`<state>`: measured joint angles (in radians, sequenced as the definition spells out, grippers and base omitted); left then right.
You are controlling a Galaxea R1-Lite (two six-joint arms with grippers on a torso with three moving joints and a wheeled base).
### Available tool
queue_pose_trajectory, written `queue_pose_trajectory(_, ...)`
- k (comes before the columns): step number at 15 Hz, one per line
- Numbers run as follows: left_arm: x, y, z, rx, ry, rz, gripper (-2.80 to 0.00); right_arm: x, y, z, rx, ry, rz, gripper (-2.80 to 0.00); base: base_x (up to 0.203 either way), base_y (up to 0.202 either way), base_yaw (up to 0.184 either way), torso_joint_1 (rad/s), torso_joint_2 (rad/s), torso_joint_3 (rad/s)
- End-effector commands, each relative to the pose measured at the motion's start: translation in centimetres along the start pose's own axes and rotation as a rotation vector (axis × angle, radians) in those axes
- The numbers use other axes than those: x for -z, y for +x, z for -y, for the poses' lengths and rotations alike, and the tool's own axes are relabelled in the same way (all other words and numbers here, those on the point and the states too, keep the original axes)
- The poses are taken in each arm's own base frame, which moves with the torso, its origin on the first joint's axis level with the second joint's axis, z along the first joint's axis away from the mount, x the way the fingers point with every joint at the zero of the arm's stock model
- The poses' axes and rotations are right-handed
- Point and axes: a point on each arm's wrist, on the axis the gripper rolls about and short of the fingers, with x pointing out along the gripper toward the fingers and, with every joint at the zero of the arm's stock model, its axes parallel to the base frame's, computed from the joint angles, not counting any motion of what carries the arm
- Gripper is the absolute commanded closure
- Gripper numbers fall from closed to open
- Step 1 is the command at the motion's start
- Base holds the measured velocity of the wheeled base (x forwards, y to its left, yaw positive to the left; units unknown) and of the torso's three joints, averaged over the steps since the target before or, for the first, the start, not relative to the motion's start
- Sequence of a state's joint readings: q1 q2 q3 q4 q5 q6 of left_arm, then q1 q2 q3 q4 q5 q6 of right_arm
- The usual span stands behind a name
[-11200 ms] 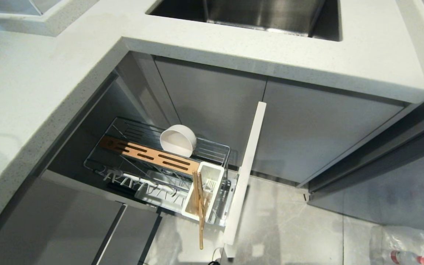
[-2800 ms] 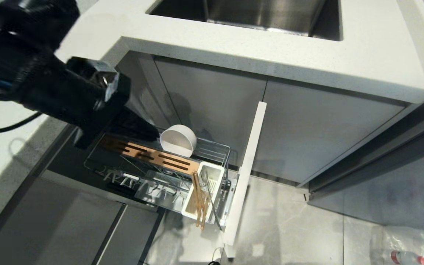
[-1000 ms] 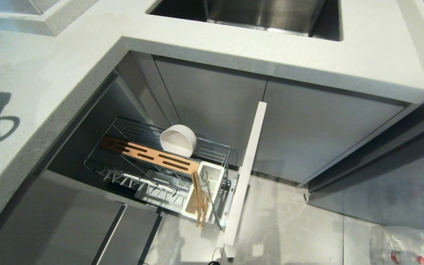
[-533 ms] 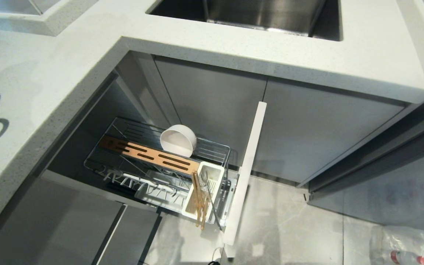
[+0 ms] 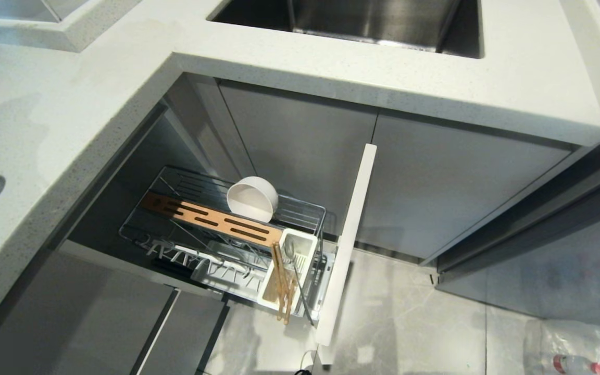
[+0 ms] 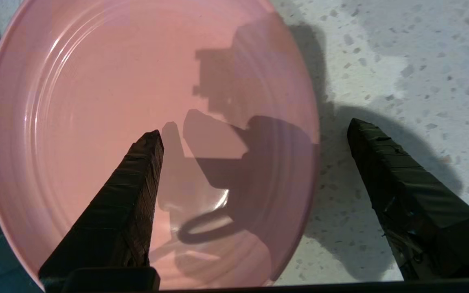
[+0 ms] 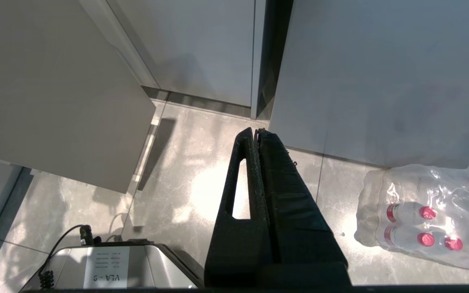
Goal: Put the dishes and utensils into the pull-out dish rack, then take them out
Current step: Pick up the plate and place it in the cupboard
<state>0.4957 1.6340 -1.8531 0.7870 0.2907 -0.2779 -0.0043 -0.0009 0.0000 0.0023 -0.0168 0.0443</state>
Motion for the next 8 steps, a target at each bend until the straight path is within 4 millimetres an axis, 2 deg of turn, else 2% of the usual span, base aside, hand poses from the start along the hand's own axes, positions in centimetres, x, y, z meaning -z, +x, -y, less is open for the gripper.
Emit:
queue_pose_trajectory(1, 0.18, 0.44, -0.21, -0.015, -0.001, -0.018, -2.80, 0.05, 0.02, 0.00, 0.001, 0.000, -0.003, 0.00, 0.000, 0.000, 0.000, 0.000, 0.00, 0.000)
queue_pose_trajectory(5, 0.33, 0.62, -0.38, 0.007, -0.005, -0.036, -2.80, 0.04, 0.02, 0.00, 0.000, 0.000, -0.002, 0.00, 0.000, 0.000, 0.000, 0.000, 0.00, 0.000)
queue_pose_trajectory(6, 0.41, 0.63, -0.39, 0.009, -0.004, -0.039, 0.00, 0.04, 0.02, 0.00, 0.000, 0.000, -0.002, 0.00, 0.000, 0.000, 0.000, 0.000, 0.00, 0.000)
queue_pose_trajectory(8, 0.53, 0.63, -0.40, 0.021, -0.003, -0.047, 0.00, 0.05, 0.02, 0.00, 0.001, 0.000, -0.003, 0.00, 0.000, 0.000, 0.000, 0.000, 0.00, 0.000)
